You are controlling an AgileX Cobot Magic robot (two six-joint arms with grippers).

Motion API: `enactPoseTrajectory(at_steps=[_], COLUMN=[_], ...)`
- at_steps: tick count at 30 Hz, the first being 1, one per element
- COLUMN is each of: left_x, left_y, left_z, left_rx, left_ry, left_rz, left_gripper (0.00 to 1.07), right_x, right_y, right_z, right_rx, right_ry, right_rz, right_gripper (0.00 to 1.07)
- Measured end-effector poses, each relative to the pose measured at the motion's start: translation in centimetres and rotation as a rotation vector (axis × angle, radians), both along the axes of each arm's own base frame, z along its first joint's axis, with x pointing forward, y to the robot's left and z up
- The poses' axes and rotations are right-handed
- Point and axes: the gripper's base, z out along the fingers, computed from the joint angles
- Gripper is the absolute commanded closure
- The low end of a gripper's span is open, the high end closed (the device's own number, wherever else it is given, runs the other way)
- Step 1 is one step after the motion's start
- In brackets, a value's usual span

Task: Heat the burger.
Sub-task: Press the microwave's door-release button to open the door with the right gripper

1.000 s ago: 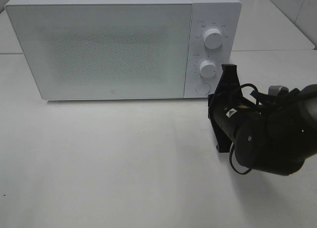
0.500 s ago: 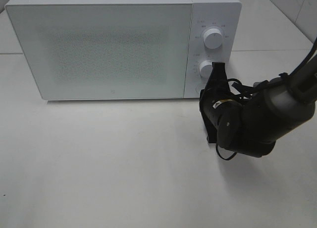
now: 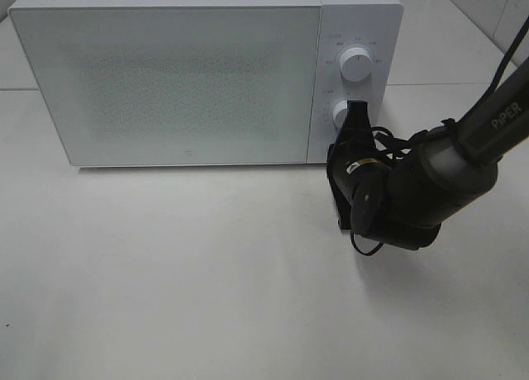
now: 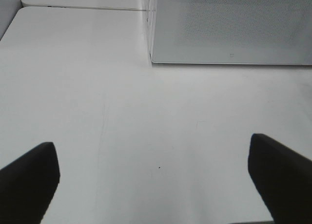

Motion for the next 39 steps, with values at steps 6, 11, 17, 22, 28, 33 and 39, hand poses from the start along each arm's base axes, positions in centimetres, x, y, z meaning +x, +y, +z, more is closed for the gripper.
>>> enactPoseTrajectory(at_steps=[6, 11, 17, 22, 28, 33, 39], left_x=[0.0, 0.0, 0.0, 0.0, 0.0, 0.0, 0.0], left_y=[0.0, 0.0, 0.0, 0.0, 0.0, 0.0, 0.0], left_z=[0.0, 0.0, 0.0, 0.0, 0.0, 0.0, 0.0], left_rx=[0.000, 0.000, 0.000, 0.000, 0.000, 0.000, 0.000], left_ry=[0.000, 0.000, 0.000, 0.000, 0.000, 0.000, 0.000], left_rz=[0.000, 0.000, 0.000, 0.000, 0.000, 0.000, 0.000], left_gripper=[0.09, 0.09, 0.09, 0.09, 0.09, 0.09, 0.09], right_x=[0.2, 0.5, 0.8, 0.8, 0.9, 0.9, 1.4], right_y=[-0.3, -0.5, -0.4, -0.5, -0.6, -0.6, -0.3], right_z=[0.0, -0.1, -0.1, -0.1, 0.0, 0.0, -0.1], right_rx=[0.000, -0.006, -0.004, -0.004, -0.007, -0.005, 0.003], right_ry=[-0.003, -0.020, -0.022, -0.022, -0.031, -0.034, -0.030], right_rz=[-0.016, -0.021, -0.020, -0.023, -0.027, -0.029, -0.041], right_gripper=[1.07, 1.07, 1.07, 1.07, 1.07, 1.07, 1.07])
